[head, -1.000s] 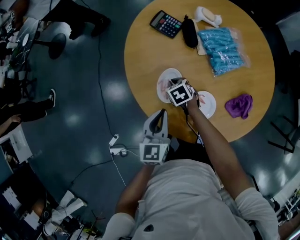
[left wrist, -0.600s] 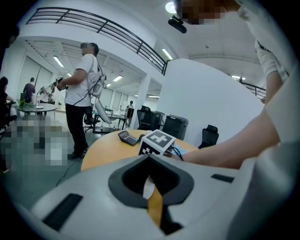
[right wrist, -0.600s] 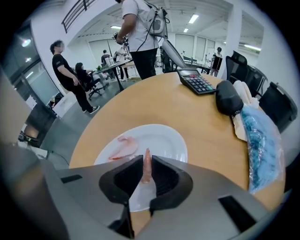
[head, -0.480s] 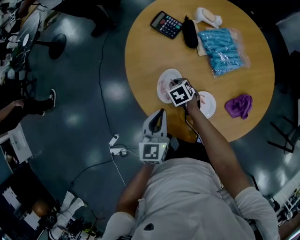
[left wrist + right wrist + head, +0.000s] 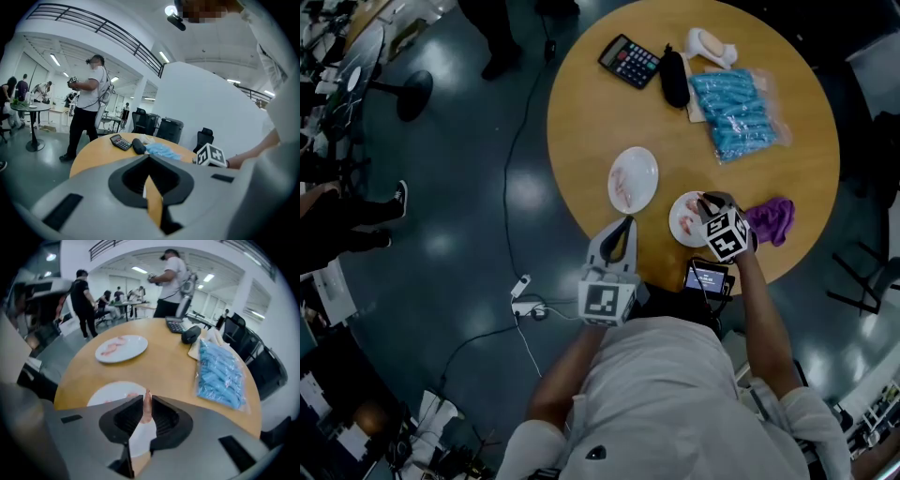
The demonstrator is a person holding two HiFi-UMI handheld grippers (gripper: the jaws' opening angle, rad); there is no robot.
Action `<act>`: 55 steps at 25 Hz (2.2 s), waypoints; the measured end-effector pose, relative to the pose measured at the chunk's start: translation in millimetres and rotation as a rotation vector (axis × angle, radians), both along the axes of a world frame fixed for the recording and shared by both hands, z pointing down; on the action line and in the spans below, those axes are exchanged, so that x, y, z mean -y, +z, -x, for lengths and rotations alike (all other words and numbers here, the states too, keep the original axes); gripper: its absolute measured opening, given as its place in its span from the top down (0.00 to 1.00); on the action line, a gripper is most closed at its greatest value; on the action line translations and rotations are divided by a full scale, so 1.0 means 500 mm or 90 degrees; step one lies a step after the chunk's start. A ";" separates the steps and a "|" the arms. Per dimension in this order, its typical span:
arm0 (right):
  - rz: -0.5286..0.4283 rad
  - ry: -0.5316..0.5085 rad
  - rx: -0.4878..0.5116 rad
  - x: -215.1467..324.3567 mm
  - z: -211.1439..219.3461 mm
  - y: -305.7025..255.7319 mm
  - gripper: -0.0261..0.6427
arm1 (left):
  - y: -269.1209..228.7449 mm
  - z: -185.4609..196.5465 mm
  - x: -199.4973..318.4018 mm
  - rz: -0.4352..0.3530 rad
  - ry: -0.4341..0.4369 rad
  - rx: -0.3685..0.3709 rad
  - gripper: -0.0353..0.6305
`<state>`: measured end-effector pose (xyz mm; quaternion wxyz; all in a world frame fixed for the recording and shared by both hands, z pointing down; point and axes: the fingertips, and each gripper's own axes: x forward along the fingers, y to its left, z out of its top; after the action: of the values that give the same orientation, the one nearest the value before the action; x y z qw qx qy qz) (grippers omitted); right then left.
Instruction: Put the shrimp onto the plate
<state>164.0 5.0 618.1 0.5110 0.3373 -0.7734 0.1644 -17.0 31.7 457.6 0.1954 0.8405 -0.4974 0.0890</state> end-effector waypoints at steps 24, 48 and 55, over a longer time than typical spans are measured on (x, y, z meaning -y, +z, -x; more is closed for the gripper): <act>0.088 -0.133 -0.020 -0.074 0.005 0.055 0.86 | 0.018 -0.021 -0.017 0.016 -0.015 -0.002 0.94; 0.127 -0.042 0.149 -0.006 0.353 0.013 0.83 | 0.036 0.065 -0.017 0.015 -0.040 -0.005 0.94; 0.144 -0.010 0.069 -0.013 0.367 0.060 0.82 | 0.033 0.094 -0.013 0.016 -0.046 -0.009 0.94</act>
<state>-19.5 11.3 647.9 0.5046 0.2621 -0.7788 0.2647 -64.2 38.4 474.2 0.2129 0.8202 -0.5247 0.0821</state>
